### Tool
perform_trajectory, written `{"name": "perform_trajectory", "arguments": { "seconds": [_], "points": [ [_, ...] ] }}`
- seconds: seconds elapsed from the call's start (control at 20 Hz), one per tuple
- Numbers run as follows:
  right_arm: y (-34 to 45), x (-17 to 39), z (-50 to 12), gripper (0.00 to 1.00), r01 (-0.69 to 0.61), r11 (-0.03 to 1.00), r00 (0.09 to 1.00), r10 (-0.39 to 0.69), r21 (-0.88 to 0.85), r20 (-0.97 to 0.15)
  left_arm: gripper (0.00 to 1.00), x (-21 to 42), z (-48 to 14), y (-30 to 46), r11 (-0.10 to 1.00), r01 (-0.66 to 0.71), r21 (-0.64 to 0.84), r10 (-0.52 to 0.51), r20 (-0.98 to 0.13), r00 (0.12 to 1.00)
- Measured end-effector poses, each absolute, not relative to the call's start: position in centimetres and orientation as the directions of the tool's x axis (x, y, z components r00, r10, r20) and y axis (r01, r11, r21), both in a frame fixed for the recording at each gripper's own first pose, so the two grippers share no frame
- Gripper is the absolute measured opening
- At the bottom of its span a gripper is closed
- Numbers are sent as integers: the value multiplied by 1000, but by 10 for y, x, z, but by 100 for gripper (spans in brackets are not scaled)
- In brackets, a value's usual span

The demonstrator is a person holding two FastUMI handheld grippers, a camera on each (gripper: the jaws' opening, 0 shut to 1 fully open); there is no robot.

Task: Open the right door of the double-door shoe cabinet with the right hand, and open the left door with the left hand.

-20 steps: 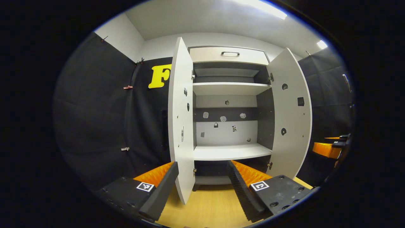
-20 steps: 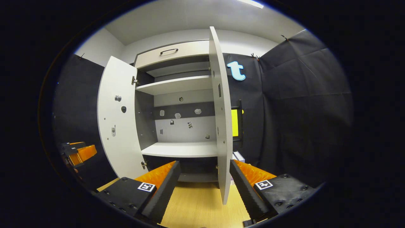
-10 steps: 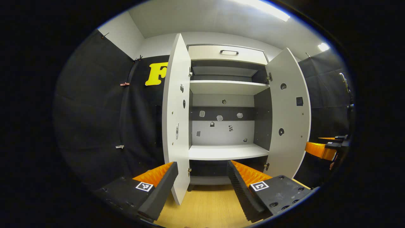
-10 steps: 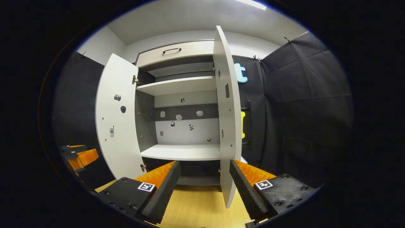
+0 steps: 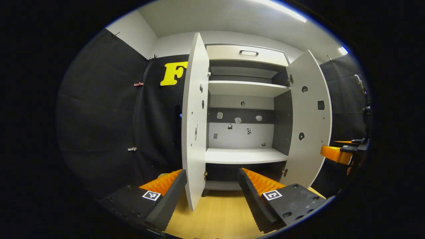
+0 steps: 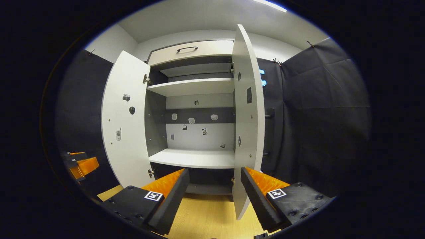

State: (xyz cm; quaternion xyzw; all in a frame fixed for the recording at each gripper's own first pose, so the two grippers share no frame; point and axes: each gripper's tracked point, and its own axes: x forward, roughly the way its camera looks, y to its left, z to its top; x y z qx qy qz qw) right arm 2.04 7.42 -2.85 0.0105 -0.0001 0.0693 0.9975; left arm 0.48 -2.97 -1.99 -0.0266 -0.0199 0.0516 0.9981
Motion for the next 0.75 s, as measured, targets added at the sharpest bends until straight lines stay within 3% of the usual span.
{"name": "perform_trajectory", "arguments": {
  "seconds": [0.75],
  "points": [
    [115, 17, -34, 98, -199, 980, 980, 199, 1, -19, 95, -2, -27, -10, 991, -126, -43, 127, 18, 992]
  ]
}}
